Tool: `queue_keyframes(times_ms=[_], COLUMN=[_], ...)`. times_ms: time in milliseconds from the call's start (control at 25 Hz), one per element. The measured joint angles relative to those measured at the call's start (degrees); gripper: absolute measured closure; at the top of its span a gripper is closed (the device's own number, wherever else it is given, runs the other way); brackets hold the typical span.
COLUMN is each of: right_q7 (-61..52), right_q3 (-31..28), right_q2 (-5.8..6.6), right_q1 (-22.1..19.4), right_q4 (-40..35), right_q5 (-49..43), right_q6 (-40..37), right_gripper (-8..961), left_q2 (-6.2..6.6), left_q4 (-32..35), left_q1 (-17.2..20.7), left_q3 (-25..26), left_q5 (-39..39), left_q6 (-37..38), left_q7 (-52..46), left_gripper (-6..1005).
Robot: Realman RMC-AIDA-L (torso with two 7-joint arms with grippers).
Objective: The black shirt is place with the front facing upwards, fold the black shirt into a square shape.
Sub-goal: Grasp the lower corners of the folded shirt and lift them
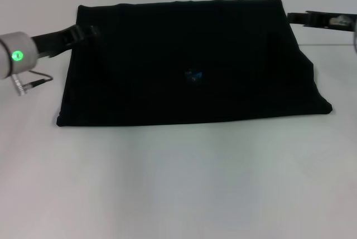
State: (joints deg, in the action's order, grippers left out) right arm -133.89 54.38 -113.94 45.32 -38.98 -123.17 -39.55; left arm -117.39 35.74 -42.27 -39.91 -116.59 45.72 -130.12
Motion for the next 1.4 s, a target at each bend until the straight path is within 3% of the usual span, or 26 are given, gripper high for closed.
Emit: queue_keyframes(times_ms=[80,280,400,520,720,960,1400], right_q7=[-1.6,-2.9,-2.6,-2.2,-0.7,1.7,3.3], right_q3=[-1.7,-7.3,-9.0,-10.2,-12.0,-14.0,-14.3], right_q2=[1.07,3.14,2.89,1.75,0.74,0.25,-0.22], right_q1=[-1.5,-3.9,-6.7,-10.8,-12.8,-12.6,-12.4], right_q4=[-2.8,-3.5,-3.3,-3.5,-3.3,-3.3,-3.2], right_q5=[0.0,0.0,0.0,0.1,0.2,0.3,0.3], right_q6=[-5.6,-16.0,-19.6,-22.6,-23.9,-25.3,-25.5], right_gripper=[498,239,240,240,242,243,244], left_q2=[-0.66,0.27,0.05,-0.47,-0.32,0.61,0.64], left_q4=[5.8,8.5,8.6,8.8,6.9,1.3,-3.9], left_q1=[3.8,7.4,9.7,12.2,14.6,13.7,11.8], left_q3=[0.0,2.2,3.9,4.2,4.2,3.9,2.5], left_q5=[0.1,0.9,1.5,1.5,0.8,0.8,-0.6], left_q6=[5.5,15.5,19.3,21.1,19.7,13.5,9.0], left_q7=[-3.9,-6.4,-4.8,0.3,11.4,11.2,11.2], left_gripper=[736,531,395,278,71,68,95])
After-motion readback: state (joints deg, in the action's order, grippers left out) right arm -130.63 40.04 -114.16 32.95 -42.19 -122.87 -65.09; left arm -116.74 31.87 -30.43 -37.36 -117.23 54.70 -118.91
